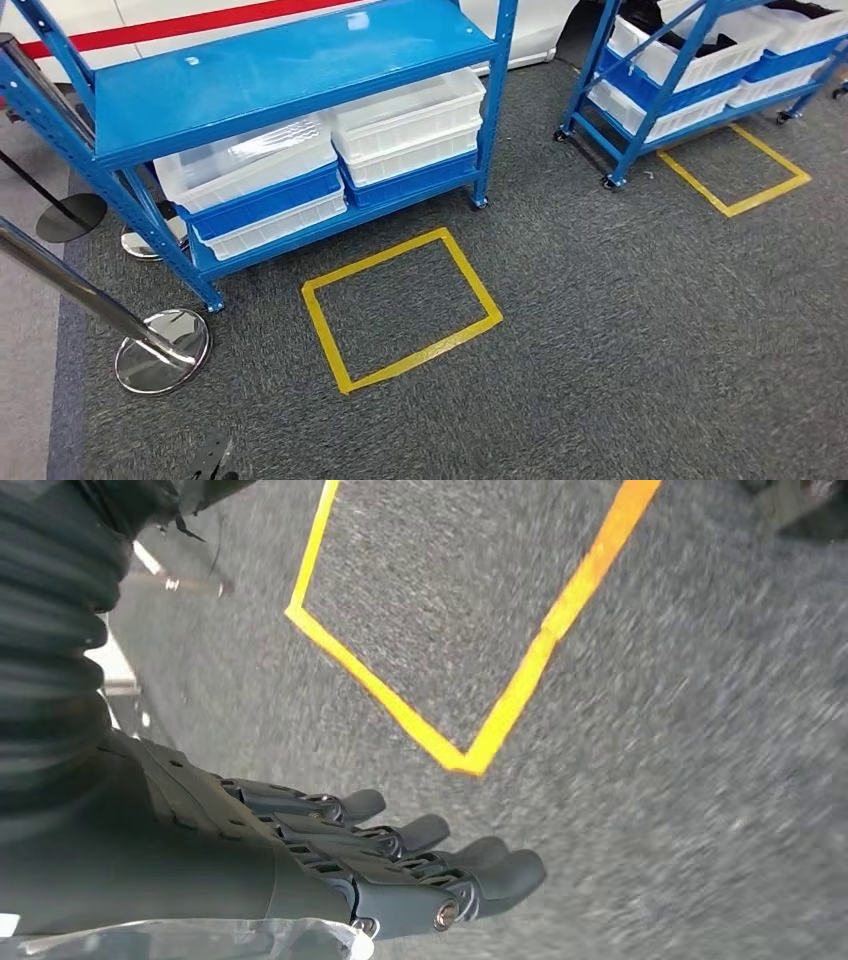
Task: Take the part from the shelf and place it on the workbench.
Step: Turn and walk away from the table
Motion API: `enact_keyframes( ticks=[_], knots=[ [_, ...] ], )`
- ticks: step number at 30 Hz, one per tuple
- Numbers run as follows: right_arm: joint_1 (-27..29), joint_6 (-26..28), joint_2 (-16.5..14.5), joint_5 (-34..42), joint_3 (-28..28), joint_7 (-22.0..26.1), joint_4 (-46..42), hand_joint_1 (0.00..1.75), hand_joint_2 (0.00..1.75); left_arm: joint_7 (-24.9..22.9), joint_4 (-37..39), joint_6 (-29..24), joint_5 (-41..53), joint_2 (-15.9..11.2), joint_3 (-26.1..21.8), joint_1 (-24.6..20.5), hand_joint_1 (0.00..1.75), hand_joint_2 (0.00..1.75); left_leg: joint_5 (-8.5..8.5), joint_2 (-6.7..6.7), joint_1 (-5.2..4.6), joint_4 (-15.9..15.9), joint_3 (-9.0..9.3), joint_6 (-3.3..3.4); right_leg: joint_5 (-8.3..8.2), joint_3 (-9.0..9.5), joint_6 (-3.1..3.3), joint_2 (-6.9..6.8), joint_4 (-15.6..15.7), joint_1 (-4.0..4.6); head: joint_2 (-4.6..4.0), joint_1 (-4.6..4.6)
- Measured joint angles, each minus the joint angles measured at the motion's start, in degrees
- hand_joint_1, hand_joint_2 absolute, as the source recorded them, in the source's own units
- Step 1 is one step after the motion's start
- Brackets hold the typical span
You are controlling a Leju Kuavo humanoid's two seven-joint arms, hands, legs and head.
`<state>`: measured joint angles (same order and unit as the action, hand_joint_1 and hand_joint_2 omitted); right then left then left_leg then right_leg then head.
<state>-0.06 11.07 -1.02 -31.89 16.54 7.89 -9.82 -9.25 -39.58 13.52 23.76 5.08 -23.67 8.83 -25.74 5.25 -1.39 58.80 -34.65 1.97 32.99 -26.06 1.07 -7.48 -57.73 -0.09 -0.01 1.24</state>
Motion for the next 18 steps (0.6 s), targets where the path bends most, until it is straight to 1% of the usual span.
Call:
enact_keyframes(
  ticks=[1, 2, 3, 4, 5, 6, 7, 8, 9, 10, 11, 12, 13, 14, 15, 16, 17, 18],
  knots=[
    [-0.06, 0.0, 0.01, 0.0, -0.01, 0.0, -0.02, 0.0, 1.75, 0.0, -0.02, 0.0, 0.0, -0.01, 0.01, 0.08, 0.0, 0.0, -0.08, -0.96, 0.14, -0.41, 0.39, 0.25, -0.05, 0.52, -0.33, -0.4, -0.11, -0.05, 0.01, 0.04],
    [-0.13, -0.01, 0.01, 0.0, -0.01, 0.0, -0.04, 0.0, 1.75, -0.01, -0.03, -0.01, 0.0, -0.01, 0.01, 0.23, 0.0, 0.0, -0.14, -1.83, 0.34, -0.95, 1.05, 0.51, -0.07, 0.8, -0.63, 0.23, -0.78, -0.17, 0.01, -0.02],
    [-0.19, -0.01, 0.01, 0.0, -0.01, 0.0, -0.07, 0.0, 1.75, -0.01, -0.06, -0.01, 0.0, 0.0, 0.02, 0.29, 0.0, 0.0, -0.24, -2.66, 0.59, -1.49, 1.86, 0.81, 0.19, 0.32, -0.89, 1.83, -2.34, -0.33, 0.01, -0.05],
    [-0.24, 0.0, 0.01, 0.0, -0.02, 0.0, -0.09, 0.0, 1.75, -0.01, -0.09, -0.01, 0.0, 0.01, 0.02, 0.21, 0.0, 0.0, -0.34, -3.45, 0.82, -1.93, 2.72, 1.11, 0.89, -0.98, -1.1, 3.75, -4.82, -0.51, 0.01, -0.09],
    [-0.25, 0.0, 0.02, 0.0, -0.04, 0.0, -0.09, 0.0, 1.75, -0.01, -0.13, -0.01, 0.0, 0.02, 0.03, 0.07, 0.0, 0.0, -0.54, -4.2, 0.95, -2.18, 3.26, 1.35, 2.05, -3.06, -1.29, 5.76, -8.08, -0.7, 0.0, -0.15],
    [-0.23, 0.01, 0.02, 0.0, -0.09, 0.0, -0.1, 0.0, 1.75, 0.0, -0.15, 0.0, 0.0, 0.02, 0.03, -0.12, 0.0, 0.0, -0.81, -5.07, 1.06, -2.27, 3.65, 1.53, 3.56, -5.57, -1.48, 6.93, -11.54, -0.8, -0.01, -0.17],
    [-0.21, 0.01, 0.02, 0.0, -0.15, 0.0, -0.1, 0.0, 1.75, 0.0, -0.15, 0.01, 0.0, 0.03, 0.04, -0.23, 0.0, 0.0, -1.13, -5.99, 1.12, -2.26, 4.03, 1.61, 4.94, -8.02, -1.66, 7.34, -14.44, -0.9, -0.01, -0.17],
    [-0.15, 0.0, 0.04, 0.0, -0.21, 0.0, -0.09, 0.0, 1.75, 0.0, -0.16, 0.01, 0.0, 0.03, 0.06, -0.2, 0.0, 0.0, -1.54, -6.98, 1.18, -2.25, 4.55, 1.58, 5.7, -9.91, -1.86, 7.45, -16.02, -1.02, 0.0, -0.18],
    [-0.06, 0.0, 0.07, 0.0, -0.25, 0.0, -0.09, 0.0, 1.75, 0.0, -0.16, 0.01, 0.0, 0.04, 0.07, -0.08, 0.0, 0.0, -2.03, -7.99, 1.27, -2.22, 5.23, 1.45, 5.42, -10.99, -2.0, 7.49, -15.8, -1.12, 0.0, -0.19],
    [0.02, -0.01, 0.11, 0.0, -0.28, 0.0, -0.08, 0.0, 1.75, 0.0, -0.16, 0.02, 0.0, 0.06, 0.08, 0.05, 0.0, 0.0, -2.61, -8.99, 1.39, -2.18, 6.02, 1.21, 3.93, -11.25, -2.13, 7.63, -13.85, -1.23, 0.01, -0.19],
    [0.12, -0.02, 0.15, 0.0, -0.29, 0.0, -0.07, 0.0, 1.75, 0.0, -0.16, 0.02, 0.0, 0.07, 0.08, 0.16, 0.0, 0.0, -3.27, -9.88, 1.53, -2.12, 6.83, 0.9, 1.2, -10.97, -2.28, 8.21, -10.6, -1.38, 0.01, -0.21],
    [0.29, -0.04, 0.16, 0.0, -0.3, 0.0, -0.02, 0.0, 1.75, 0.0, -0.16, 0.03, 0.0, 0.08, 0.09, 0.19, 0.0, 0.0, -3.95, -10.67, 1.63, -1.94, 7.5, 0.54, -2.13, -10.57, -2.39, 9.19, -7.27, -1.49, 0.0, -0.23],
    [0.39, -0.11, 0.18, 0.0, -0.32, 0.0, 0.03, 0.0, 1.75, -0.01, -0.16, 0.03, 0.0, 0.08, 0.09, 0.2, 0.0, 0.0, -4.61, -11.4, 1.68, -1.79, 7.89, 0.14, -4.36, -10.21, -2.26, 10.01, -4.81, -1.48, -0.01, -0.27],
    [0.38, -0.2, 0.19, 0.0, -0.35, 0.0, 0.08, 0.0, 1.75, -0.01, -0.17, 0.04, -0.02, 0.08, 0.09, 0.19, 0.0, 0.0, -5.23, -11.99, 1.7, -1.72, 8.08, -0.26, -5.97, -9.9, -2.04, 10.65, -3.4, -1.4, -0.01, -0.28],
    [0.33, -0.28, 0.19, 0.0, -0.38, 0.0, 0.11, 0.0, 1.31, -0.01, -0.17, 0.05, -0.05, 0.07, 0.11, 0.19, 0.0, 0.0, -5.59, -12.44, 1.69, -1.57, 8.26, -0.64, -6.39, -9.68, -1.62, 10.71, -2.95, -1.26, -0.01, -0.28],
    [0.19, -0.34, 0.19, 0.0, -0.4, 0.0, 0.1, 0.0, 0.87, -0.01, -0.19, 0.08, -0.1, 0.03, 0.13, 0.22, 0.0, 0.0, -5.74, -12.72, 1.7, -1.5, 8.36, -1.0, -5.9, -9.28, -1.07, 10.21, -2.85, -1.13, 0.0, -0.27],
    [0.12, -0.37, 0.11, 0.0, -0.41, 0.0, 0.05, 0.0, 0.44, -0.01, -0.21, 0.1, -0.15, -0.06, 0.15, 0.25, 0.0, 0.0, -5.7, -12.54, 1.72, -0.99, 8.37, -1.28, -5.89, -8.63, -0.63, 9.75, -2.54, -1.14, 0.0, -0.25],
    [0.15, -0.42, 0.08, 0.04, -0.42, 0.01, 0.02, 0.0, 0.0, 0.03, -0.25, 0.14, -0.22, -0.13, 0.21, 0.25, 0.0, 0.0, -5.32, -11.54, 1.68, 0.44, 7.94, -1.55, -5.58, -7.84, -0.14, 9.26, -2.12, -1.21, 0.0, -0.17]
  ],
)
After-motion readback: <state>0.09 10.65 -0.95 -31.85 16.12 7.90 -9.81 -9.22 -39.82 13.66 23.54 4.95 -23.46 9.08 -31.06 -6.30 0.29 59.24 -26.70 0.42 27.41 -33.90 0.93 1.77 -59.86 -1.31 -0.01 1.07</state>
